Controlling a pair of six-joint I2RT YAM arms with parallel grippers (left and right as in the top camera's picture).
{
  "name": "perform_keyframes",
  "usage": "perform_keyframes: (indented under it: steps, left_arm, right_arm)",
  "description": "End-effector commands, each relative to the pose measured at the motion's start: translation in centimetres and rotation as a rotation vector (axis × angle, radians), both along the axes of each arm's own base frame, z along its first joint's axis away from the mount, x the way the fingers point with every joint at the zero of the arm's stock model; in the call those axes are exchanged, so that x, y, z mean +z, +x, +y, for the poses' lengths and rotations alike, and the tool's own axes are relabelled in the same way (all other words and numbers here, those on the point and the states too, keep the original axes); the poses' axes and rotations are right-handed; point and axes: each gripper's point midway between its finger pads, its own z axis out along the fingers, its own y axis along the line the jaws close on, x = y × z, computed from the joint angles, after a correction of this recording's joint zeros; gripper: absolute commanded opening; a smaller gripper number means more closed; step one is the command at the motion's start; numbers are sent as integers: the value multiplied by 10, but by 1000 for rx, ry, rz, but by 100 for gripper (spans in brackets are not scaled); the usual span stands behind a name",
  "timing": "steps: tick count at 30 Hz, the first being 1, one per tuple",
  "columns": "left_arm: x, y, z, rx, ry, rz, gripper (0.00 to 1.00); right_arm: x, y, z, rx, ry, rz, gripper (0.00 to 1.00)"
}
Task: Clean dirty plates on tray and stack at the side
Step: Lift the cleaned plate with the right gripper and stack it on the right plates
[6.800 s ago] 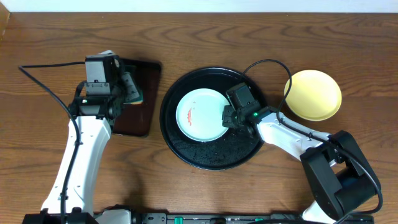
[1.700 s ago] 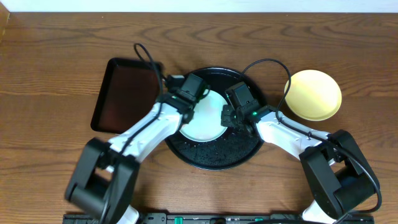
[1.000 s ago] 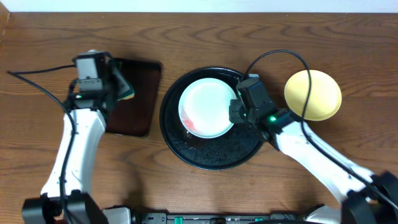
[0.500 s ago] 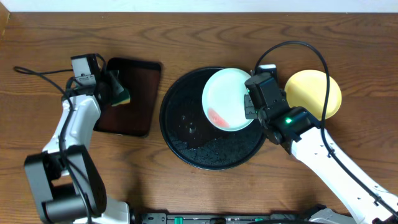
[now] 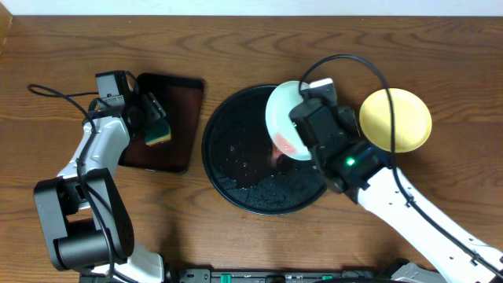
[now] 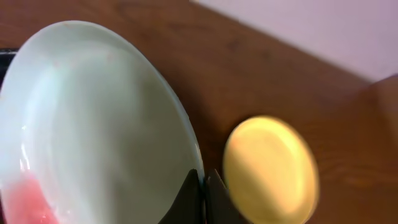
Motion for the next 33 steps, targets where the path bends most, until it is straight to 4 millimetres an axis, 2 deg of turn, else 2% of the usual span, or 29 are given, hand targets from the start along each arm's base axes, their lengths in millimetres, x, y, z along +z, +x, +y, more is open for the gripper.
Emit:
perform_keyframes:
  steps: [1, 9, 13, 19, 27, 33]
  left_arm:
    - [0, 0, -14, -31, -82, -9, 78]
    - [0, 0, -14, -33, -86, -9, 78]
    - [0, 0, -14, -34, -85, -9, 78]
    - [0, 0, -14, -34, -85, -9, 78]
    - [0, 0, -15, -34, -86, -9, 78]
    - [0, 0, -14, -33, -86, -9, 78]
  right_arm:
    - [42, 1, -4, 3, -196, -131, 1]
    - [74, 2, 34, 165, -348, -240, 1]
    - [102, 5, 41, 185, -470, -317, 1]
    - [122, 6, 53, 275, -652, -351, 1]
    - [127, 3, 61, 313, -711, -362, 1]
    - [127, 3, 60, 282, -630, -380, 1]
